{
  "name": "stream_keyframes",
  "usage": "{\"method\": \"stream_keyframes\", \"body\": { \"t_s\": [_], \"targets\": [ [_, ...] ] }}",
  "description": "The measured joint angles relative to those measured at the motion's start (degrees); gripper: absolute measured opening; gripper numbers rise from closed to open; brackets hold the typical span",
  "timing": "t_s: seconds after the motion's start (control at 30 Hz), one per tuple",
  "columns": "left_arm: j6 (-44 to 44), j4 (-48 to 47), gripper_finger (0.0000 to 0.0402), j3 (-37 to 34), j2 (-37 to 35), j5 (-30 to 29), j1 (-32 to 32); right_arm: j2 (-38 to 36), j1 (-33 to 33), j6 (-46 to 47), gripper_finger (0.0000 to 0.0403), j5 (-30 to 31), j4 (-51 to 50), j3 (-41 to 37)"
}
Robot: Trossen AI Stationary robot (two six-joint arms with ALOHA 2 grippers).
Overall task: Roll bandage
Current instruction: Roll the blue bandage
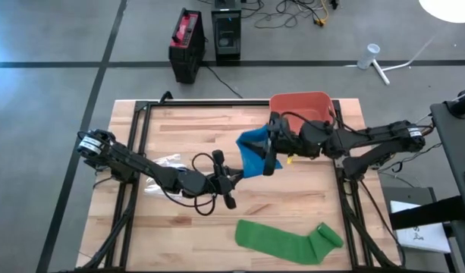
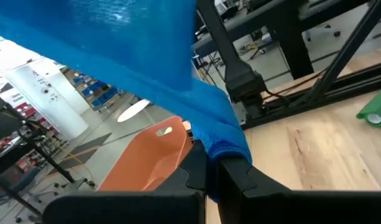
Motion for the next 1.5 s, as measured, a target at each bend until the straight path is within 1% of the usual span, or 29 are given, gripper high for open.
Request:
{"method": "stream_keyframes", "body": {
  "t_s": [0.1, 0.23, 0.53, 0.7, 0.87, 0.93, 1.0, 1.17, 1.23, 1.3, 1.37, 1.43, 1.5],
  "targets": [
    [-0.15, 0.80, 0.0000, 0.00, 0.00, 2.20, -0.23, 0.00, -1.41, 0.80, 0.0159, 0.09, -1.18, 0.02],
    [-0.33, 1.07, 0.0000, 0.22, 0.00, 3.13, -0.76, 0.25, -3.69, 2.41, 0.0189, 0.09, -4.20, 0.02],
    [-0.08, 4.14, 0.0000, 0.22, 0.00, 4.47, -3.44, 0.39, -7.59, 3.87, 0.0240, -0.36, -17.00, -0.33],
    [0.51, 6.73, 0.0000, 0.22, 0.00, 5.77, -5.19, 0.37, -8.48, 3.76, 0.0275, -4.79, -22.74, -0.33],
    [0.50, 8.60, 0.0000, 0.22, -0.04, 7.15, -6.85, 0.27, -8.49, 2.50, 0.0308, -5.97, -28.37, -0.35],
    [0.47, 9.06, 0.0000, 0.22, -0.55, 7.72, -7.70, 0.03, -8.48, 1.39, 0.0316, -6.26, -30.61, -0.37],
    [-0.08, 9.15, 0.0000, 0.24, -1.27, 9.53, -8.50, -0.27, -8.45, 0.81, 0.0322, -7.28, -32.09, -0.37],
    [-1.01, 8.97, 0.0000, 0.98, -2.51, 11.43, -10.42, -1.41, -8.35, 0.82, 0.0329, -13.15, -33.51, -0.37],
    [-1.43, 8.97, 0.0000, 1.18, -2.62, 12.40, -10.74, -1.75, -8.28, 1.96, 0.0333, -17.51, -32.76, -0.39],
    [-1.67, 8.69, 0.0001, 1.18, -2.62, 13.18, -10.91, -2.00, -7.84, 3.78, 0.0336, -21.73, -29.97, -0.39],
    [-2.22, 8.41, 0.0002, 1.19, -2.47, 13.49, -10.97, -2.27, -7.19, 4.22, 0.0339, -24.82, -27.81, -0.39],
    [-2.59, 8.19, 0.0003, 1.20, -2.38, 14.00, -10.97, -2.36, -7.05, 2.40, 0.0341, -29.66, -29.00, -0.09],
    [-3.32, 7.96, 0.0002, 1.20, -2.36, 16.11, -11.04, -2.30, -7.46, -0.10, 0.0341, -35.12, -33.15, 0.08]
  ]
}}
